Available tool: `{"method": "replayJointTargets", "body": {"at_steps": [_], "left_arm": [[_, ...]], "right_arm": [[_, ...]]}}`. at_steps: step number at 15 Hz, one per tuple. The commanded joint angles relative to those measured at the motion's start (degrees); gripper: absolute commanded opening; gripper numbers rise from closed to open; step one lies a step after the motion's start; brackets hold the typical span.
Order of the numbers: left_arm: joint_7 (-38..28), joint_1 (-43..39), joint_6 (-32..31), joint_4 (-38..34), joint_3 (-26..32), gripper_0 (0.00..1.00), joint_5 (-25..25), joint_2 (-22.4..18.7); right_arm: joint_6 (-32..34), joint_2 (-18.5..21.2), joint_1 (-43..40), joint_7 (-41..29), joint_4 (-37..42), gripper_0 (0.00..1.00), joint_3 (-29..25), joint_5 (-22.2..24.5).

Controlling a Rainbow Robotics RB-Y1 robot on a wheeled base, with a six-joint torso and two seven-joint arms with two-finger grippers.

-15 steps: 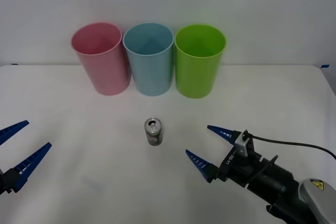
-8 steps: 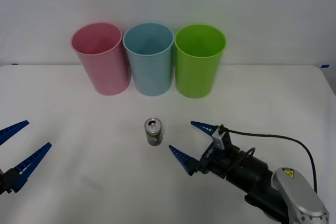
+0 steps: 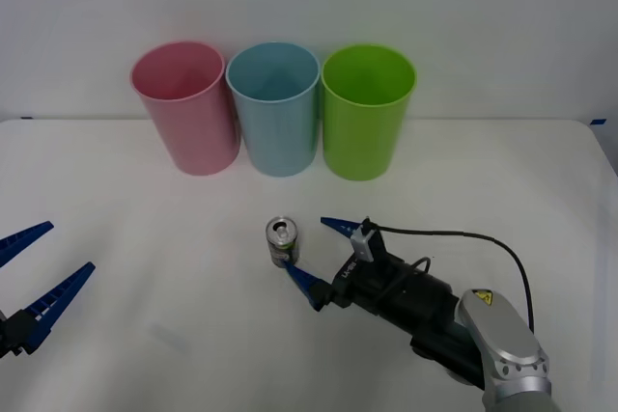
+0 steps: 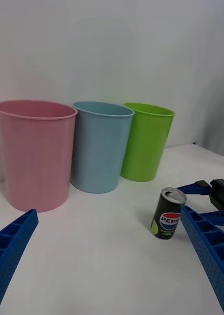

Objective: Grasp the object on the table and drop it into the matching bin: aluminum can to the light blue bin, PET bottle to the pink bin.

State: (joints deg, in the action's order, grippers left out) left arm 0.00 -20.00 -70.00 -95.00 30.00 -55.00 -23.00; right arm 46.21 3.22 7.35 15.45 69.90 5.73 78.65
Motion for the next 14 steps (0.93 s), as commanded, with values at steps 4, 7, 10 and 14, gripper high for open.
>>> {"method": "replayJointTargets", "body": {"at_steps": [4, 7, 10, 14], "left_arm": [[0.0, 0.0, 0.0, 0.0, 0.0, 1.00, 0.0, 0.0], [0.0, 0.0, 0.0, 0.0, 0.0, 1.00, 0.0, 0.0], [0.0, 0.0, 0.0, 0.0, 0.0, 1.00, 0.0, 0.0], [0.0, 0.0, 0.0, 0.0, 0.0, 1.00, 0.0, 0.0]], "right_arm": [[-2.4, -2.9, 5.8, 1.4, -7.5, 1.00, 1.1, 1.2], [-4.4, -3.2, 7.5, 2.2, -9.3, 1.00, 2.4, 1.2], [-6.7, -3.2, 7.9, 2.5, -9.3, 1.00, 4.0, 1.2], [-7.5, -3.2, 7.9, 2.6, -9.3, 1.00, 4.5, 1.2]]}}
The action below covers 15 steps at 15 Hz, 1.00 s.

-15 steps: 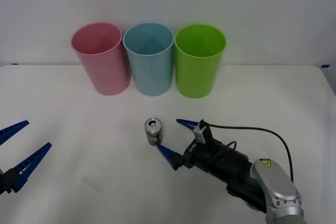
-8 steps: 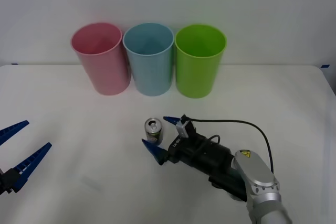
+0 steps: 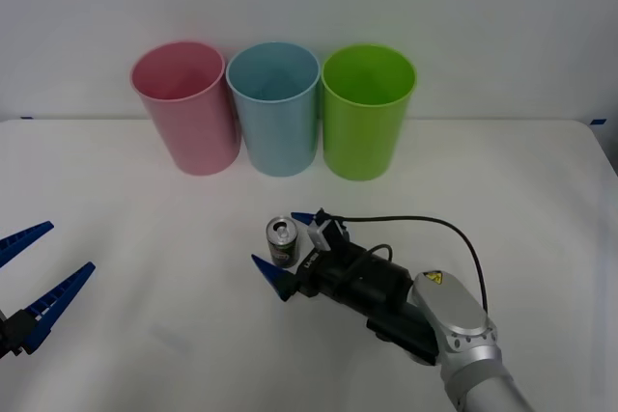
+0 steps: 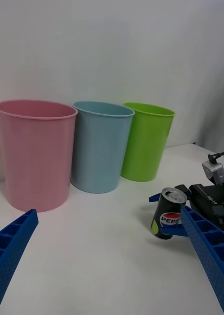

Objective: Grasp the object on the table and drop it into the matching bin: aluminum can to the light blue bin, PET bottle to the pink bin.

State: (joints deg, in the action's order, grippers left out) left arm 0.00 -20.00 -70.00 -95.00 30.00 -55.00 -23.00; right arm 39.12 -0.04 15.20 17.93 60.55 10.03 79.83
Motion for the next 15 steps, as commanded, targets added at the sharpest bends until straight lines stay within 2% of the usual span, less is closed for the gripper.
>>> {"method": "replayJointTargets", "body": {"at_steps": [1, 2, 3, 4, 5, 12, 15], "left_arm": [[0.0, 0.0, 0.0, 0.0, 0.0, 1.00, 0.0, 0.0], [0.0, 0.0, 0.0, 0.0, 0.0, 1.00, 0.0, 0.0], [0.0, 0.0, 0.0, 0.0, 0.0, 1.00, 0.0, 0.0], [0.0, 0.0, 0.0, 0.0, 0.0, 1.00, 0.0, 0.0], [0.0, 0.0, 0.0, 0.0, 0.0, 1.00, 0.0, 0.0], [0.0, 0.0, 0.0, 0.0, 0.0, 1.00, 0.0, 0.0], [0.0, 0.0, 0.0, 0.0, 0.0, 1.00, 0.0, 0.0]], "right_arm": [[-0.6, 0.0, 0.0, 0.0, 0.0, 1.00, 0.3, -0.1], [-0.7, 0.0, 0.1, 0.0, 0.0, 1.00, 0.4, -0.1], [-0.6, 0.0, 0.1, 0.0, 0.0, 0.80, 0.4, -0.1], [-0.6, 0.0, 0.1, 0.0, 0.0, 0.11, 0.4, -0.4], [-0.6, 0.0, 0.1, 0.1, 0.0, 0.00, 0.4, -0.6], [-0.6, 0.4, 0.4, 0.4, 0.1, 0.00, 0.6, -2.3], [-0.1, 1.9, 0.3, 0.2, 1.1, 0.00, 1.0, -4.7]]}}
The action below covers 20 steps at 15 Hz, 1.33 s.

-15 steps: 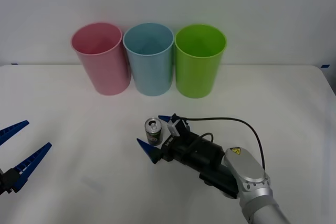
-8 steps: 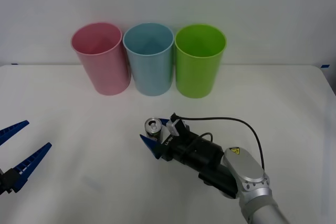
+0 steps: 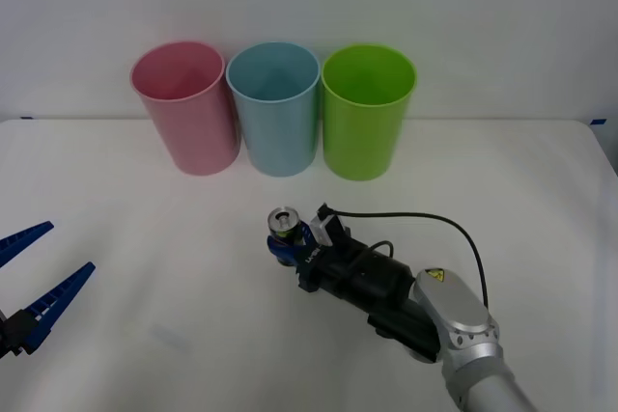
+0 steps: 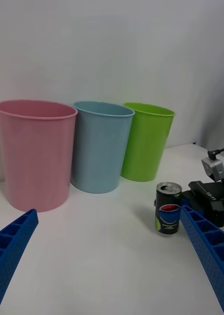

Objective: Grasp the object on the table and drop it into the matching bin: aluminum can to the light blue bin, PET bottle to the pink bin.

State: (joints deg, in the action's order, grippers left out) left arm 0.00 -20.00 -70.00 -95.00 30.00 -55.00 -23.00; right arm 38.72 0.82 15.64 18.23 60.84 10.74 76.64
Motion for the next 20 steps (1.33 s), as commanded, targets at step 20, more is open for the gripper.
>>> {"method": "replayJointTargets", "body": {"at_steps": [20], "left_arm": [[0.0, 0.0, 0.0, 0.0, 0.0, 1.00, 0.0, 0.0]], "right_arm": [[-3.3, 17.8, -13.7, -27.7, 43.1, 0.00, 1.6, -10.5]]}}
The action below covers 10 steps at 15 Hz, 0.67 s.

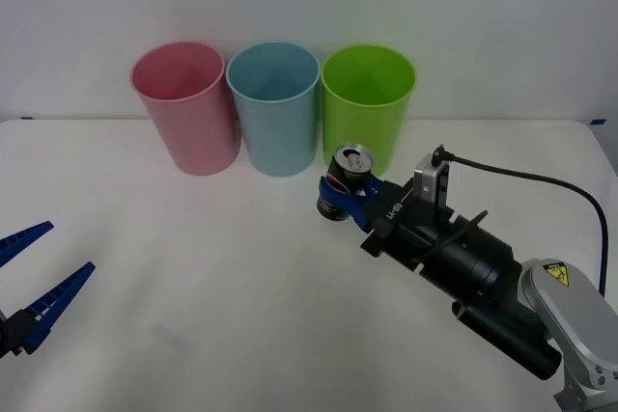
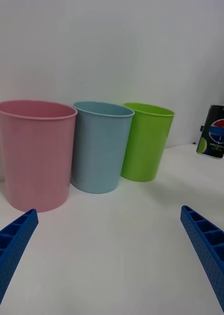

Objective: Grasp the object on the table and drop it into the matching bin: aluminum can to the light blue bin, PET bottle to the pink bin.

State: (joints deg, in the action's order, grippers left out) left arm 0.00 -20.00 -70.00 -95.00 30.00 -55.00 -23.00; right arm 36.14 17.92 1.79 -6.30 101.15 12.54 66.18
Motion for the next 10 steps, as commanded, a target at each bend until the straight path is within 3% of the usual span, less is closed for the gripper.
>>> {"method": "replayJointTargets", "body": {"at_steps": [1, 5, 10], "left_arm": [[0.0, 0.0, 0.0, 0.0, 0.0, 1.00, 0.0, 0.0], [0.0, 0.0, 0.0, 0.0, 0.0, 1.00, 0.0, 0.0], [0.0, 0.0, 0.0, 0.0, 0.0, 1.00, 0.0, 0.0]], "right_arm": [[-1.1, 1.2, 0.4, -5.0, 4.2, 0.00, -0.4, 0.1], [-3.2, 2.5, 4.2, -8.9, 6.3, 0.00, -0.7, 0.2], [-9.7, 2.4, 11.3, -15.1, 6.2, 0.00, 0.5, 6.0]]}}
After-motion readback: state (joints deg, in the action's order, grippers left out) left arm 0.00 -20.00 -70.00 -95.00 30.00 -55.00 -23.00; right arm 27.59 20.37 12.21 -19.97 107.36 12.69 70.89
